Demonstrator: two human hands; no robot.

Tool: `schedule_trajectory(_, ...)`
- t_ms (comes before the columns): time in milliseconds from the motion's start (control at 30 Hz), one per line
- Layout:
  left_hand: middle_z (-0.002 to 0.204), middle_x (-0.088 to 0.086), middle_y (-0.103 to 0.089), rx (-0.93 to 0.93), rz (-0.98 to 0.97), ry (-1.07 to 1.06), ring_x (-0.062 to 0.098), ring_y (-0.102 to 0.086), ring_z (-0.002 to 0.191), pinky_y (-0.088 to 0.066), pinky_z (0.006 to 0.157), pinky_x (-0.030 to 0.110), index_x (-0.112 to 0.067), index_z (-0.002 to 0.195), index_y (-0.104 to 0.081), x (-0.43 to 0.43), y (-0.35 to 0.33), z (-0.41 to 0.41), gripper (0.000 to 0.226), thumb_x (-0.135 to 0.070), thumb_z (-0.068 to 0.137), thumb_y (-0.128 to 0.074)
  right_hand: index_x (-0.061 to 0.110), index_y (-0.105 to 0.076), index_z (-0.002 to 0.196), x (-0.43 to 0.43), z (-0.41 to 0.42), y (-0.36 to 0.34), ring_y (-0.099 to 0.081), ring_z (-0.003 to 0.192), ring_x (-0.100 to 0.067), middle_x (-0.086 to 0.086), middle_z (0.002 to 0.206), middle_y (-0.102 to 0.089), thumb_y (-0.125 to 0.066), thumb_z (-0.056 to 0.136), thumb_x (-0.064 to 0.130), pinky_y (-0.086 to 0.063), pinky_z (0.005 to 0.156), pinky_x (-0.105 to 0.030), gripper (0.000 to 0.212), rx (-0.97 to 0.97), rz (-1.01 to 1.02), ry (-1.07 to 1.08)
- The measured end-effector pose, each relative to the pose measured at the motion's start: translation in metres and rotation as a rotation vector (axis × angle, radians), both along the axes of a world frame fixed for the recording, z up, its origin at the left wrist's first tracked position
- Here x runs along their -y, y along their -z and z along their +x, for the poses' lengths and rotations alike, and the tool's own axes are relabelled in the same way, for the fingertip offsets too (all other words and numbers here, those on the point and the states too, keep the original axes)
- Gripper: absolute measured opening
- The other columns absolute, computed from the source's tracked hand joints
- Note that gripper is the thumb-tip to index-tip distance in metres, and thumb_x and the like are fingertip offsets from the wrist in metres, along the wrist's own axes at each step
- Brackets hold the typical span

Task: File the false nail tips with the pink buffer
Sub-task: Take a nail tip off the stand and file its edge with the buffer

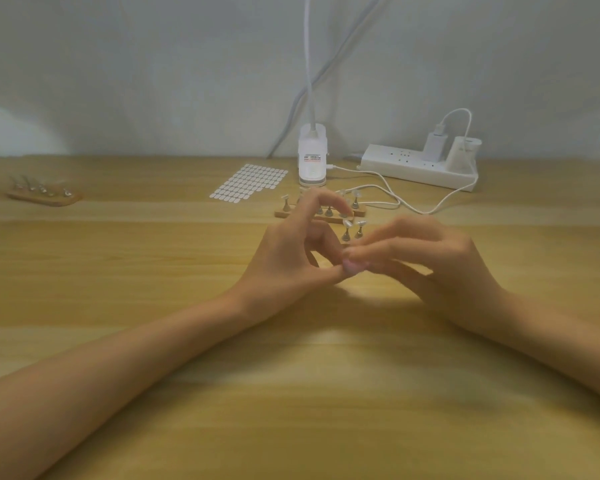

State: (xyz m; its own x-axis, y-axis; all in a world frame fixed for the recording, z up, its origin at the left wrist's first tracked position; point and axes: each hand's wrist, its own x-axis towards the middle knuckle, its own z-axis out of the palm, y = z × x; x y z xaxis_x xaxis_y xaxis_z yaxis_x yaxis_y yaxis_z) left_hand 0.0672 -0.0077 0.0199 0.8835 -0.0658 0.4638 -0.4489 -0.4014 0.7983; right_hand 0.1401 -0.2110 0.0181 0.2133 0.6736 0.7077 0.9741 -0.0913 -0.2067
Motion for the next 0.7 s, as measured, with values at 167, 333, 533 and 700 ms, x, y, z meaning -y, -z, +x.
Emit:
schedule_trajectory(167, 0.069, -0.003, -0.071, 0.006, -0.001, -0.007, 0.010, -0.069, 0.065, -0.045, 0.056, 0.017, -0.018, 0.114, -0.052, 0.0020, 0.0004, -0.0006, 0.048, -0.007, 0.080, -0.083, 0.008, -0.076, 0.108, 0.0003, -0.0003, 0.0007, -0.071, 0.093, -0.019, -0.005, 0.101, -0.073, -0.072, 0.091, 0.007, -0.056, 0.081, -0.042, 0.017, -0.020, 0.039, 0.001)
schedule_trajectory(333, 0.071, 0.001, -0.072, -0.029, -0.059, -0.003, 0.015, -0.071, 0.068, -0.045, 0.056, 0.018, -0.018, 0.113, -0.052, 0.0014, 0.0010, 0.0008, 0.047, -0.006, 0.080, -0.083, 0.012, -0.076, 0.107, 0.0022, 0.0017, 0.0033, -0.072, 0.096, -0.021, -0.003, 0.103, -0.074, -0.077, 0.087, 0.006, -0.052, 0.076, -0.056, 0.021, -0.039, 0.046, 0.052)
schedule_trajectory(533, 0.071, 0.001, -0.072, -0.094, -0.134, 0.036, 0.016, -0.072, 0.072, -0.052, 0.061, 0.027, -0.017, 0.111, -0.053, 0.0010, 0.0029, 0.0020, 0.045, -0.006, 0.080, -0.084, 0.013, -0.076, 0.107, 0.0010, 0.0003, 0.0031, -0.072, 0.095, -0.021, -0.003, 0.102, -0.074, -0.076, 0.087, 0.009, -0.053, 0.076, -0.057, 0.020, -0.056, 0.067, 0.055)
schedule_trajectory(700, 0.072, 0.002, -0.072, -0.111, -0.164, 0.063, 0.021, -0.074, 0.074, -0.051, 0.061, 0.025, -0.017, 0.110, -0.053, 0.0014, 0.0018, 0.0024, 0.043, -0.010, 0.079, -0.082, 0.010, -0.078, 0.105, 0.0017, 0.0015, 0.0019, -0.072, 0.095, -0.020, -0.003, 0.102, -0.074, -0.075, 0.088, 0.008, -0.052, 0.079, -0.053, 0.017, -0.024, 0.049, 0.062)
